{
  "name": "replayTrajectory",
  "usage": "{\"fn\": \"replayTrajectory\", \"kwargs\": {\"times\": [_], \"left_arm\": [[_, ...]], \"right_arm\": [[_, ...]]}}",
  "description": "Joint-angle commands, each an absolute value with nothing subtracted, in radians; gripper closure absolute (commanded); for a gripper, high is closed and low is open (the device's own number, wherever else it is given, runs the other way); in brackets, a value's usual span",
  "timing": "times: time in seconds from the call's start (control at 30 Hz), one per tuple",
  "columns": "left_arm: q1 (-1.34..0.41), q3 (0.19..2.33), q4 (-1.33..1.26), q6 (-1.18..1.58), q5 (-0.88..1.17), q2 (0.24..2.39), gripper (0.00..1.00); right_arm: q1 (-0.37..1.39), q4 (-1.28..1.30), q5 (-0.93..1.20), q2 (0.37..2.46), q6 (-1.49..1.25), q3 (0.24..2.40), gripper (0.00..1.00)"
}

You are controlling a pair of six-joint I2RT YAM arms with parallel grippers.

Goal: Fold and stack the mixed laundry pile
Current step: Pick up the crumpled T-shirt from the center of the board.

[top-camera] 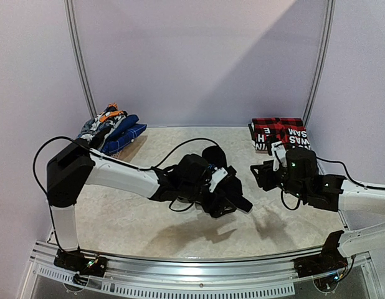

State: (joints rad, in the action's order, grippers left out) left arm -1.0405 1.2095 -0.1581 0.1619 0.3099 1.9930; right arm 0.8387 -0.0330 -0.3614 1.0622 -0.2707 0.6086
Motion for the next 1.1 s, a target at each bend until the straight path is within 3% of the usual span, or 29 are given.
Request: {"fn": "replayTrajectory", "kwargs": {"times": [0.0, 0.33, 0.7, 0.93, 1.07], "left_arm": [[-1.018, 1.129, -0.242, 0.159, 0.345, 1.913, 0.03], [-0.979, 0.964, -0.297, 0.184, 0.364, 1.747, 0.00], [-0.933, 0.881, -0.251, 0.231, 0.359, 1.617, 0.04], [-0.920, 0.841, -0.163, 0.230, 0.205, 1.564, 0.19], [-0.899, 0.835, -0.127, 0.257, 0.112, 1.573, 0.26]], "right_arm": [[0.843, -0.033, -0.329, 1.070, -0.261, 0.645, 0.47], [0.843, -0.019, -0.265, 1.086, -0.267, 0.672, 0.46], [0.845, -0.076, -0.098, 1.137, -0.315, 0.675, 0.47], [0.870, -0.075, -0.017, 1.250, -0.367, 0.703, 0.51], [0.933, -0.044, -0.120, 1.339, -0.423, 0.729, 0.52]]}}
